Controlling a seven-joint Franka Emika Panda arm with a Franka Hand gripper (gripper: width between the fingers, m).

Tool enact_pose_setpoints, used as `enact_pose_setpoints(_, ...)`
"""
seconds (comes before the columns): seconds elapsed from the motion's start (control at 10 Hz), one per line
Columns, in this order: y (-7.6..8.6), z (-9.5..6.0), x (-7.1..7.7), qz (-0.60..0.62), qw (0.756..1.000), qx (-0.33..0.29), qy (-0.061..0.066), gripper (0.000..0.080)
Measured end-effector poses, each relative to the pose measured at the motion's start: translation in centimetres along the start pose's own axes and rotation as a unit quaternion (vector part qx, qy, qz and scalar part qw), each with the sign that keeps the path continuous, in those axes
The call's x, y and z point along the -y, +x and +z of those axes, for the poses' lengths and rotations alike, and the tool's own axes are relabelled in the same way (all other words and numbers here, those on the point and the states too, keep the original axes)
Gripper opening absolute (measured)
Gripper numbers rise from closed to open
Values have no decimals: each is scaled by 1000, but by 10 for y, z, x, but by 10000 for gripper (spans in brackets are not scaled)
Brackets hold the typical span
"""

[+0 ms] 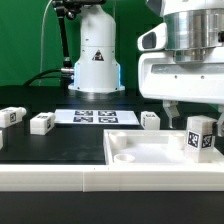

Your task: Assemble one leg

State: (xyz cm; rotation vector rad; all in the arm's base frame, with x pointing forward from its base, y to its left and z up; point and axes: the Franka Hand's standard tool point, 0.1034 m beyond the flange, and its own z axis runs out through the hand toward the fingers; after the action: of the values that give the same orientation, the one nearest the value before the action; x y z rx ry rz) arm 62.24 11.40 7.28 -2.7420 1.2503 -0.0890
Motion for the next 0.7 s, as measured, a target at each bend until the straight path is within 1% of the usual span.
enact_pose_setpoints(0.1, 0, 0, 0, -50, 999, -1, -1, 642)
enact_pose_setpoints(0.2, -1, 0, 0, -99, 995, -2, -5, 642)
enact_pose_setpoints(0.3, -1, 0, 1, -162, 987, -4, -9, 648)
enact_pose_setpoints(0.5, -4, -1, 4, -254, 967, 1, -26, 649)
enact_pose_setpoints(0.7, -7, -1, 3, -354, 934, 5, -42, 649)
